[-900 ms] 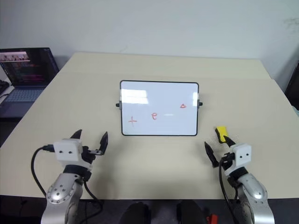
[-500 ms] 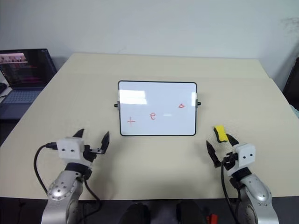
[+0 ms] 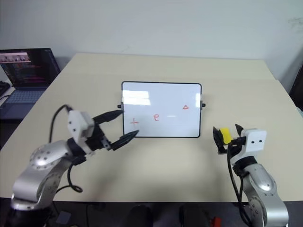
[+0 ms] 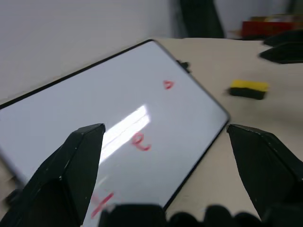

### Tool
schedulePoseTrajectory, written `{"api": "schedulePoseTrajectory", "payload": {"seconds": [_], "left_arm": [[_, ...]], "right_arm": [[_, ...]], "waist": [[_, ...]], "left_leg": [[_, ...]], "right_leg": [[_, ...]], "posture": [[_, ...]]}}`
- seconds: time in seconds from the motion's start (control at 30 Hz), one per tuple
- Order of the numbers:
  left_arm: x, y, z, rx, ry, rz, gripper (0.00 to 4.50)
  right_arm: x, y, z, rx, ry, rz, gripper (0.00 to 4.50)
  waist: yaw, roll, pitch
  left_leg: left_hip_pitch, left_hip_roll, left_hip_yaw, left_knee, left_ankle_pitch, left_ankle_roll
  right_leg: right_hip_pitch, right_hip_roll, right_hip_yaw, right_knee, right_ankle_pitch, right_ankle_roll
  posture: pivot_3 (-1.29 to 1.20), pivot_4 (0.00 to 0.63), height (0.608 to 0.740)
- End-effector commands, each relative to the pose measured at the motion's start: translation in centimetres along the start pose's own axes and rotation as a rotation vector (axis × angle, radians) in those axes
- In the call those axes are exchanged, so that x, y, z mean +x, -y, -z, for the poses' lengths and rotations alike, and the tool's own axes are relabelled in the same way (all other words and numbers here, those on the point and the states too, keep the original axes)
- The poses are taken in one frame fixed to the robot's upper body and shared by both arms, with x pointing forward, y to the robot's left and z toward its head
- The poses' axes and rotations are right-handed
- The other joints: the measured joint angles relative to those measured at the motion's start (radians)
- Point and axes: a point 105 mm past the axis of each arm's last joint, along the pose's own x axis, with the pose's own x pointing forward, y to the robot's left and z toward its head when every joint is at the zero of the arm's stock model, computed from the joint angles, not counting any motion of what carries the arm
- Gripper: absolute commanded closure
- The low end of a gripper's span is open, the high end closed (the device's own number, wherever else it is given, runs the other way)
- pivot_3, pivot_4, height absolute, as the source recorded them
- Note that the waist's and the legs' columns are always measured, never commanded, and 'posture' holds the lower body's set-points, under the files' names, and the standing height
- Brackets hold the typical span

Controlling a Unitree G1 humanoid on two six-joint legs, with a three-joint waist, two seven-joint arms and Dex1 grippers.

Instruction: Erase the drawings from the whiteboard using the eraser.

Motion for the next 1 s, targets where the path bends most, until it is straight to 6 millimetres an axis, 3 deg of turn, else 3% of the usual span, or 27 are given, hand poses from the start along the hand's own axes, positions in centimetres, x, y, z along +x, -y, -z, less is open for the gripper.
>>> {"api": "schedulePoseTrajectory", "payload": {"seconds": [0.03, 0.27, 0.57, 1.0], "left_arm": [[0.9, 1.6, -0.6, 0.008, -0.006, 0.196, 0.00], [1.5, 0.4, 0.1, 0.033, -0.041, 0.275, 0.00], [1.9, 0.9, 1.4, 0.031, -0.054, 0.318, 0.00], [1.6, 1.1, 1.2, 0.061, -0.047, 0.333, 0.00]], "right_arm": [[0.6, 0.3, -0.4, -0.022, -0.073, 0.030, 0.03], [2.1, 0.6, 0.1, -0.022, -0.168, 0.043, 0.03], [2.4, 1.3, 1.6, -0.060, -0.223, 0.041, 0.03], [5.0, 2.4, 2.5, -0.053, -0.224, 0.040, 0.03]], "waist": [[-0.008, 0.001, 0.000], [-0.007, 0.001, 0.001], [-0.006, 0.002, 0.001], [-0.006, 0.002, 0.001]], "left_leg": [[0.000, 0.000, 0.000, 0.000, 0.000, 0.000], [0.000, 0.000, 0.001, 0.000, 0.000, 0.000], [-0.003, 0.000, 0.001, -0.001, 0.000, 0.001], [-0.003, 0.000, 0.001, 0.000, 0.000, 0.001]], "right_leg": [[0.000, 0.000, 0.001, 0.000, 0.000, 0.000], [-0.001, 0.001, 0.000, 0.000, 0.000, 0.000], [-0.002, 0.001, 0.000, -0.004, 0.002, -0.003], [-0.002, 0.001, 0.000, -0.003, 0.002, -0.003]], "posture": [[0.00, 0.150, 0.740], [0.00, 0.150, 0.740], [0.00, 0.150, 0.740], [0.00, 0.150, 0.740]]}}
